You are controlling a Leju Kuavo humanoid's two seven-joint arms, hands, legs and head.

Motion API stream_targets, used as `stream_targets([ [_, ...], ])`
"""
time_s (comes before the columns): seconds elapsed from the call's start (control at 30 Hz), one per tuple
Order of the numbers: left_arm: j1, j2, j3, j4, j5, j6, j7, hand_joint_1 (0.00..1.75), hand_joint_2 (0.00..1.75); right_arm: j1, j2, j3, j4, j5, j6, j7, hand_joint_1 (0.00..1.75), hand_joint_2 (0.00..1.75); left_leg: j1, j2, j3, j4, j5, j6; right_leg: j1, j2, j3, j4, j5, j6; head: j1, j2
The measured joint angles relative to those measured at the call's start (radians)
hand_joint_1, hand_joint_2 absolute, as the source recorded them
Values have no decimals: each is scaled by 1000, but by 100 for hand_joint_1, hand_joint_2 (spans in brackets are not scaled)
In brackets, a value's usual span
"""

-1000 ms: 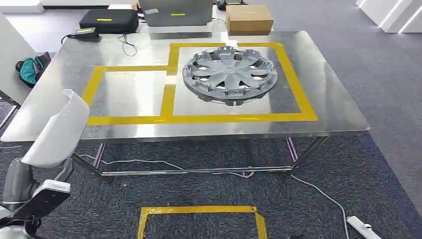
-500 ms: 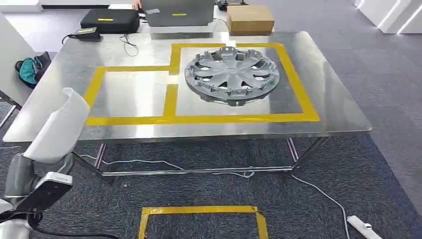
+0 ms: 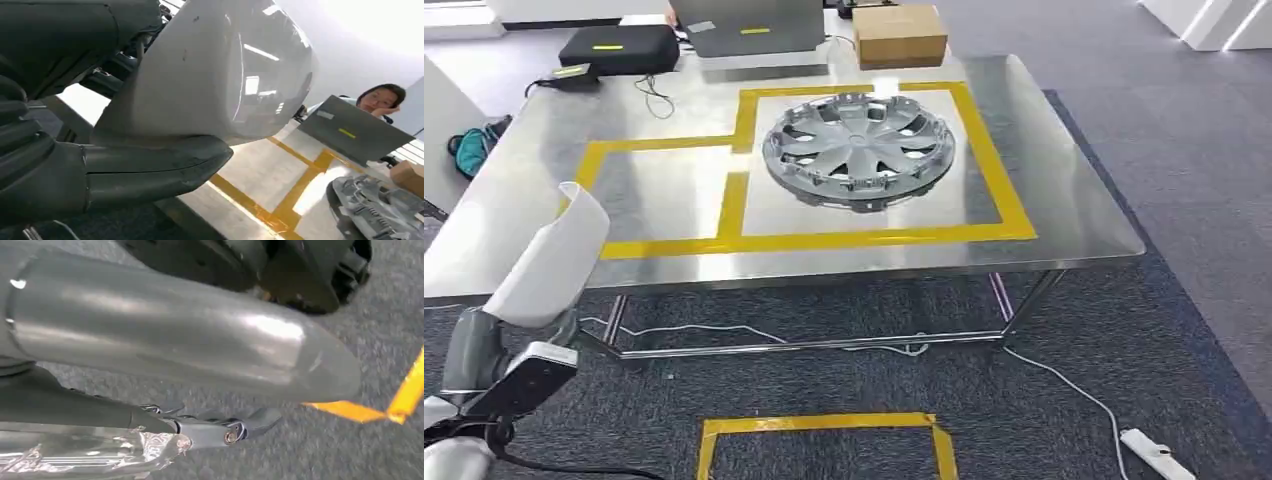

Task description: Take the parts from the cabinet and place them on the table.

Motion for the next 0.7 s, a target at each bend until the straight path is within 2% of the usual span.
stream_targets([
  [0.03,-1,2,1,2,-2,0,0,175,175,-3,0,4,0,2,-2,2,0,0,-1,-1,-35,69,-36,-1,1,1,0,0,-1,-5,-1,0],
  [0.07,-1,4,2,5,-7,0,0,175,175,-3,0,8,-2,5,-3,5,0,0,-2,-1,-83,159,-75,-2,3,1,0,0,-3,-9,-3,0],
  [0.1,-1,5,3,7,-8,0,0,175,175,-3,0,10,-3,6,-5,8,0,0,-3,-1,-127,237,-101,-2,4,2,0,0,-5,-11,-3,0],
  [0.13,-1,6,3,10,-10,0,4,175,175,-2,0,14,-3,7,-6,13,0,0,-3,-1,-158,284,-103,0,6,3,2,0,-6,-12,-3,0],
  [0.17,-1,6,4,11,-11,-1,8,175,175,-1,0,15,-3,8,-7,15,0,0,-3,-1,-160,274,-77,2,7,5,5,0,-8,-14,-3,0],
  [0.2,-1,8,5,13,-13,-1,9,175,175,-1,0,16,-5,8,-8,17,0,0,-4,-1,-142,223,-32,6,8,8,9,0,-10,-13,-3,0],
  [0.27,-4,9,7,13,-14,-1,11,175,175,-3,0,21,-6,8,-8,17,0,0,-4,-1,-69,60,62,13,8,13,21,0,-17,-7,-3,0],
  [0.3,-7,10,7,14,-14,-1,11,175,175,-4,0,23,-6,8,-9,17,0,0,-6,-2,-44,3,70,16,11,14,22,1,-22,-1,-3,0],
  [0.33,-10,11,7,14,-14,-1,11,175,175,-4,0,24,-8,8,-9,18,0,0,-6,-3,-33,-22,55,17,16,18,18,6,-28,6,-5,0],
  [0.37,-10,11,7,15,-15,-1,11,175,175,-3,0,24,-11,8,-9,18,0,0,-7,-3,-37,-17,55,18,15,17,17,0,-26,10,0,0],
  [0.43,-10,11,8,15,-15,-1,11,175,175,-1,0,28,-12,8,-9,19,0,0,-11,-4,-36,-19,51,30,12,16,16,-11,-27,21,-1,0],
  [0.47,-11,11,8,15,-15,-1,11,175,175,-1,0,29,-13,8,-9,19,0,0,-3,-4,-29,-25,54,37,11,14,20,-7,-33,28,-3,0],
  [0.5,-12,11,8,15,-17,-1,11,175,175,-2,0,29,-14,10,-10,19,0,0,-4,-3,-24,-25,50,43,12,6,10,21,-47,32,5,0],
  [0.53,-12,11,8,15,-18,-2,14,175,175,-4,0,33,-14,15,-10,23,0,0,-4,-1,-21,-25,46,49,11,0,-23,85,-81,35,8,0],
  [0.57,-12,12,8,16,-21,-4,14,175,175,-3,0,34,-14,19,-10,26,0,0,-7,0,-19,-25,43,53,11,-2,-69,171,-121,37,4,0],
  [0.6,-12,13,8,19,-22,-4,14,175,175,0,0,36,-14,21,-11,31,0,0,-8,0,-17,-25,40,56,11,-2,-114,250,-150,40,7,0],
  [0.63,-11,14,9,22,-26,-4,14,175,175,2,0,38,-14,24,-11,33,0,0,-10,-1,-14,-25,37,57,11,-2,-148,302,-159,40,6,0],
  [0.67,-11,14,9,26,-27,-4,14,175,175,3,-1,40,-14,24,-11,35,0,0,-10,-1,-9,-25,33,57,11,-2,-162,306,-141,38,7,0],
  [0.7,-11,15,9,29,-27,-4,14,175,175,2,-2,42,-14,24,-11,36,0,0,-11,-2,-2,-25,28,56,12,-2,-149,264,-102,36,7,0],
])
